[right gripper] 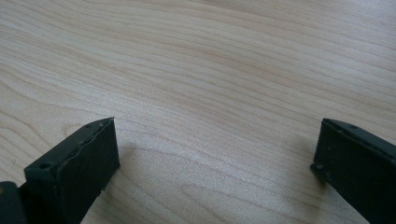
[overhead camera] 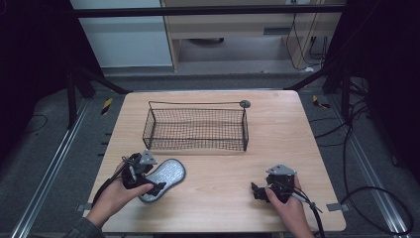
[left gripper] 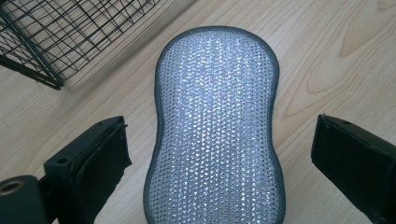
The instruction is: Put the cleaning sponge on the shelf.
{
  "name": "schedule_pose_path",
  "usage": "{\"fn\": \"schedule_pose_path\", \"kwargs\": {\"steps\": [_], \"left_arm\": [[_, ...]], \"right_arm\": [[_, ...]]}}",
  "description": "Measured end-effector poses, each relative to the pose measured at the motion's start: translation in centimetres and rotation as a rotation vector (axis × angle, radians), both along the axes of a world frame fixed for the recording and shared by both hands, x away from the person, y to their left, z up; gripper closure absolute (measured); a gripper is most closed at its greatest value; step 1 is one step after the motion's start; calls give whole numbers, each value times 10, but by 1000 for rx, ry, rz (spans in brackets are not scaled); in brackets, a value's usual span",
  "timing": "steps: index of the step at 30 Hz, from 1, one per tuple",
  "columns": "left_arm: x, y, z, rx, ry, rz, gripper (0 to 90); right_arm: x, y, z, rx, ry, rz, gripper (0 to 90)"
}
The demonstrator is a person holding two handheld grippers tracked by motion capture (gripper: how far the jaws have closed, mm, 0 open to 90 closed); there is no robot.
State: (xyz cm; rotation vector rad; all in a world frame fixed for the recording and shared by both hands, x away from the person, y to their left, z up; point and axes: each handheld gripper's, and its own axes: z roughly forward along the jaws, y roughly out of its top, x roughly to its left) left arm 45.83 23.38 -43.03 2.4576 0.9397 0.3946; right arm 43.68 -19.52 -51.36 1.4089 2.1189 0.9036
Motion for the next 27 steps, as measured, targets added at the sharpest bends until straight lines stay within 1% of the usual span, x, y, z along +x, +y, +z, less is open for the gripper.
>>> {"fn": "schedule_pose_path", "kwargs": {"steps": [2,6,10,12,13,17,20,24,27], "left_arm": [[0,0,0,14,1,-2,37],[-1,-2,-1,25,22,-12,37],[0,-5,-2,60,44,-21,36],[1,-7,-3,81,61,-38,37],[1,-9,-3,80,64,-41,37],[5,-13,-6,112,80,-57,38],[8,-14,-10,119,102,-53,37],[14,-16,-13,117,116,-36,37],[17,-17,-15,132,132,-29,38]], "right_arm": [[0,0,0,0,0,0,3],[0,0,0,0,0,0,3],[0,0,0,0,-1,0,3],[0,0,0,0,0,2,3],[0,0,0,0,0,2,3],[0,0,0,0,0,2,3],[0,0,0,0,-1,4,3],[0,0,0,0,-1,6,3],[0,0,0,-1,-1,6,3]]}}
